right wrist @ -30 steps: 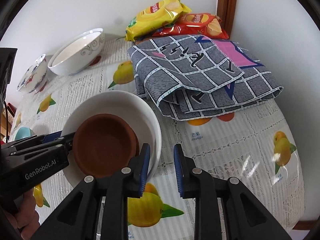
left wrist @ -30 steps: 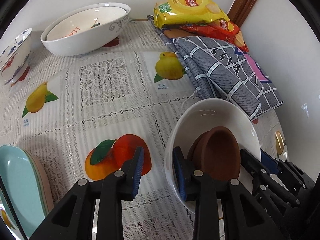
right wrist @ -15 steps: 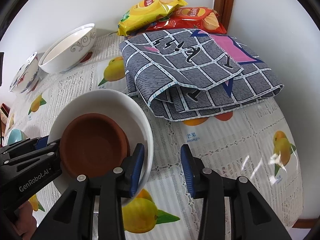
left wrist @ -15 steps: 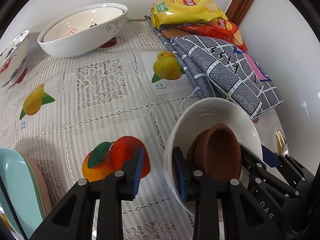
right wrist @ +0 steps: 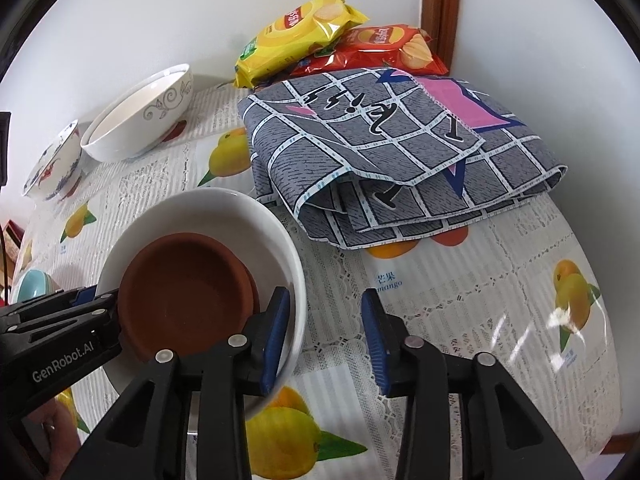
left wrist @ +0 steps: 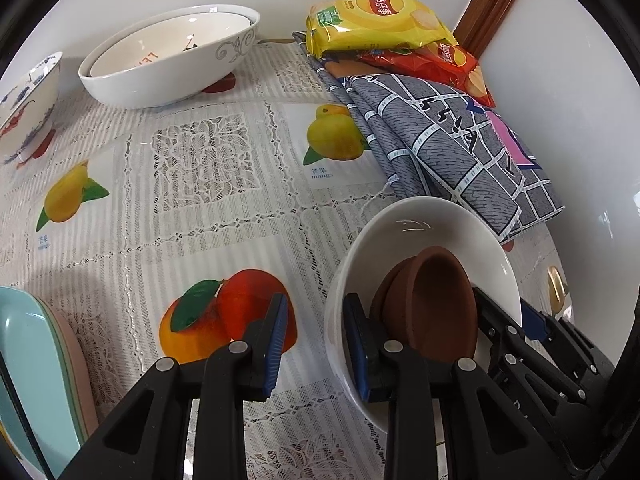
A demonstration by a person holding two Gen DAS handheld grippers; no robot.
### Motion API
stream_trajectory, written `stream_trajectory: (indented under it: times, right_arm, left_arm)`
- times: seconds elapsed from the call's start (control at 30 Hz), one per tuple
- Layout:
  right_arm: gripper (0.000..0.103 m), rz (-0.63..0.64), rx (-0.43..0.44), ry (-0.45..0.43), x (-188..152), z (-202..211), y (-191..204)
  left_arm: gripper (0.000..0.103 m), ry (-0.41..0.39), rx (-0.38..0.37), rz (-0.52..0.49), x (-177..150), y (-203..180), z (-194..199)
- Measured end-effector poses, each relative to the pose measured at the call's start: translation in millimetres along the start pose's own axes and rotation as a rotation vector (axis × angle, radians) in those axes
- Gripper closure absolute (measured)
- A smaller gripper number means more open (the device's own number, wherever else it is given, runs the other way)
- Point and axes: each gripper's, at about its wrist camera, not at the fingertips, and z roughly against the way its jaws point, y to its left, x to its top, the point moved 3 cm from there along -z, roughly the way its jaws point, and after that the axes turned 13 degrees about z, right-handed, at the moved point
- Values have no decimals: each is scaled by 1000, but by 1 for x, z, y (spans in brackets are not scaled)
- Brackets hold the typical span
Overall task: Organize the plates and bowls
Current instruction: 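Close both grippers on the rim of the white swirl bowl, then lift the white bowl with both grippers and carry it toward the plates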
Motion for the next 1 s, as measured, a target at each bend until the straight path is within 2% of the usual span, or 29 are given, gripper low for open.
stream_trajectory:
  times: [0.1,0.37,0.43,0.5,0.57,1.0]
  right_arm:
    - [71,-28,10,9,0,-1,-1]
    - [72,-31,23,38,1,-2,-1]
    - [77,-37,48,30,1,-2,0]
    - [89,-34,64,23,1,-1,4]
    - [93,-24,46,20,1,1,9]
    - [94,-92,74,42,-12,12,16]
  left_arm:
    - [78,-3,6,-16,-1,-2,0]
    - [79,18,-8,25,0,0,-1]
    - [89,12,-32,17,-1,-2,-1]
    - [93,0,-32,6,-3,-6,0]
    - [93,-7,-24,3,-5,-7,0]
    - [93,2,-33,35,-20,8,12]
